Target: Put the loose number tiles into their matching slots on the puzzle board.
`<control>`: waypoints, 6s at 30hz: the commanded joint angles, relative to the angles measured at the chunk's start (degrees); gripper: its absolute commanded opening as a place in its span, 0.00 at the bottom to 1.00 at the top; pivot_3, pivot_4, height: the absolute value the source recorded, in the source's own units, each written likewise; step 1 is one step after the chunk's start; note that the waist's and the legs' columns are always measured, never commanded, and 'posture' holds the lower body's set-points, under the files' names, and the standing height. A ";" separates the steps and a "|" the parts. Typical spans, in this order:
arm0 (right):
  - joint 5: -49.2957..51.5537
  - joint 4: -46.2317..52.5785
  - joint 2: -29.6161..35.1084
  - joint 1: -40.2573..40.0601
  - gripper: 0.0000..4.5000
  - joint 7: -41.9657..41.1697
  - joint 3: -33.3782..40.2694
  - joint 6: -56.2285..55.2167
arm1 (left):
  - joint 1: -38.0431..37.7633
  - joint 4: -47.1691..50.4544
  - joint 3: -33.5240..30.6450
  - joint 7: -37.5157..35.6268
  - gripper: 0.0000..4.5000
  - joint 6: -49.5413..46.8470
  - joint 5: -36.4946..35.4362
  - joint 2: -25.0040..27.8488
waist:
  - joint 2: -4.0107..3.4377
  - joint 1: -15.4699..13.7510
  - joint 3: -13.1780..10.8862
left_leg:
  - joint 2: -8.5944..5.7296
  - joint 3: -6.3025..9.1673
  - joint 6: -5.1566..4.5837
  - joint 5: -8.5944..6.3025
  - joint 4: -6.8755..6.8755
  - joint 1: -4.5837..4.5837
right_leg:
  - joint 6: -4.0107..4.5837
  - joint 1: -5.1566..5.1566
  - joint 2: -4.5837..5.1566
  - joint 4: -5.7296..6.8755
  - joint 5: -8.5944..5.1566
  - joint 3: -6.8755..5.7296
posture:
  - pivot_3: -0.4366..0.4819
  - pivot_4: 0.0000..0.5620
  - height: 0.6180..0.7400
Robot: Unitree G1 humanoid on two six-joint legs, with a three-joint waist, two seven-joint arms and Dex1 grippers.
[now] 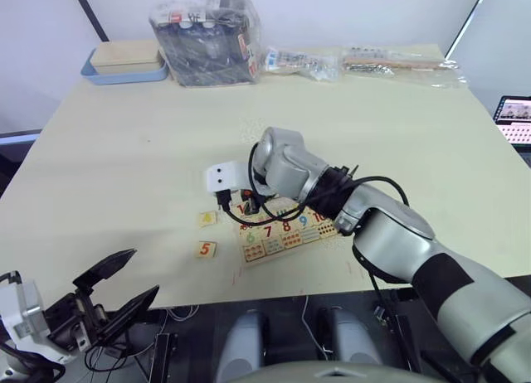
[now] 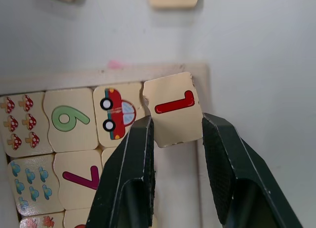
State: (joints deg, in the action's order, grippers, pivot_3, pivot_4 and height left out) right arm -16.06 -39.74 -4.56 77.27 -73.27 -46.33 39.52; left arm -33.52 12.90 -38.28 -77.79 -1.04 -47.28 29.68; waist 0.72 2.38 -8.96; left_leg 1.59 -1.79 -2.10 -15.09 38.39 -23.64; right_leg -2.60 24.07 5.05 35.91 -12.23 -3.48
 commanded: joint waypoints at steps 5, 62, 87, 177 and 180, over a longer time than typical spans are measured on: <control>-1.43 0.33 0.06 1.10 0.19 -0.05 0.65 -1.36 | -1.19 0.25 -0.77 -0.35 1.00 1.10 -0.19 -0.18 | 0.00 -0.03 0.00 | -0.01 0.01 0.00 0.00 0.01 -0.01 | 0.02 0.00 0.00 -0.01 -0.01 0.00 | 0.48 0.27 1.00; 4.25 13.76 8.72 -7.30 0.98 -4.44 8.54 -0.80 | -1.59 0.53 -1.42 0.05 1.00 0.80 -0.53 0.39 | 0.02 -0.23 0.01 | -0.05 0.06 0.02 0.02 0.04 -0.02 | -0.05 -0.05 -0.01 -0.01 0.04 0.02 | 0.48 0.27 1.00; 9.60 0.49 6.78 -14.37 0.01 11.39 19.03 -21.58 | 0.56 -1.82 -2.05 -0.81 1.00 -0.06 -1.09 3.50 | 0.02 -0.03 0.01 | -0.02 -0.02 0.03 0.04 0.02 0.01 | -0.19 -0.08 -0.07 0.03 0.12 0.10 | 0.48 0.27 1.00; 42.42 47.83 33.85 -57.13 0.01 4.05 50.54 -18.40 | -0.24 1.29 -0.28 5.23 1.00 -1.04 0.76 0.64 | 0.31 -1.73 0.19 | -0.03 -0.13 -0.11 -0.05 0.04 0.12 | 0.00 -0.25 -0.02 -0.09 0.00 0.26 | 0.48 0.27 1.00; 44.10 47.63 37.81 -61.14 0.01 4.35 55.11 -19.06 | -0.41 0.85 0.40 5.68 1.00 -0.66 1.32 -0.39 | 0.34 -1.81 0.21 | 0.01 -0.14 -0.13 -0.05 0.04 0.22 | 0.03 -0.29 -0.06 -0.06 -0.02 0.25 | 0.48 0.27 1.00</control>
State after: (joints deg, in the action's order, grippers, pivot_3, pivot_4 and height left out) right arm 26.27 6.16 32.50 16.40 -69.09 6.10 21.02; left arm -33.30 12.85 -37.59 -72.29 -2.41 -46.09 29.42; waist 1.06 0.57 -8.75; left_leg 1.62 -1.94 -2.23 -15.14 38.43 -23.37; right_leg -2.56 23.74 4.97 35.85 -12.26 -3.24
